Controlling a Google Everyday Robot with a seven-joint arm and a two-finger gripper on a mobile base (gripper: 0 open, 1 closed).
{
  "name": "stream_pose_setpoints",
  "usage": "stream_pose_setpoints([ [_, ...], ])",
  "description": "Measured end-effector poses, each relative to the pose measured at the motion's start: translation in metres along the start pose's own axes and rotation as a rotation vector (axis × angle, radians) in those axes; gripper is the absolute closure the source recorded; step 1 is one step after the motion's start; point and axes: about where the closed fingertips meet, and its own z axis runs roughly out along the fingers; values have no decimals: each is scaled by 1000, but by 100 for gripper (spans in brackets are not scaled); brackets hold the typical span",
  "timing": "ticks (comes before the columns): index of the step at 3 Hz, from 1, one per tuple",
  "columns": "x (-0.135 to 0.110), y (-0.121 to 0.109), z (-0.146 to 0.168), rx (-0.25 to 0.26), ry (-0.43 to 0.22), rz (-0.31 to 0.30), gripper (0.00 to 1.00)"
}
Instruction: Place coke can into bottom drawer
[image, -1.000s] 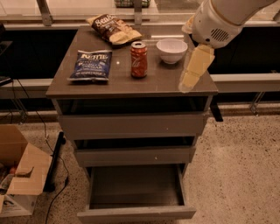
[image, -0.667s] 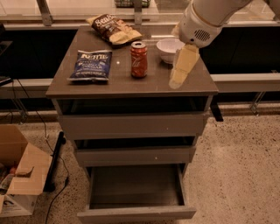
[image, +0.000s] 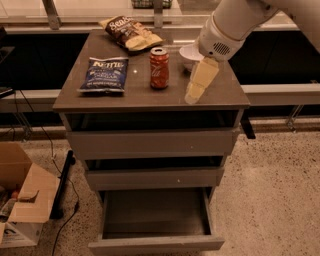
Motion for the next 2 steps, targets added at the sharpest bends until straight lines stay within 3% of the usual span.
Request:
stream_pose_setpoints([
  [2,2,-41,66,19,-128,113,0],
])
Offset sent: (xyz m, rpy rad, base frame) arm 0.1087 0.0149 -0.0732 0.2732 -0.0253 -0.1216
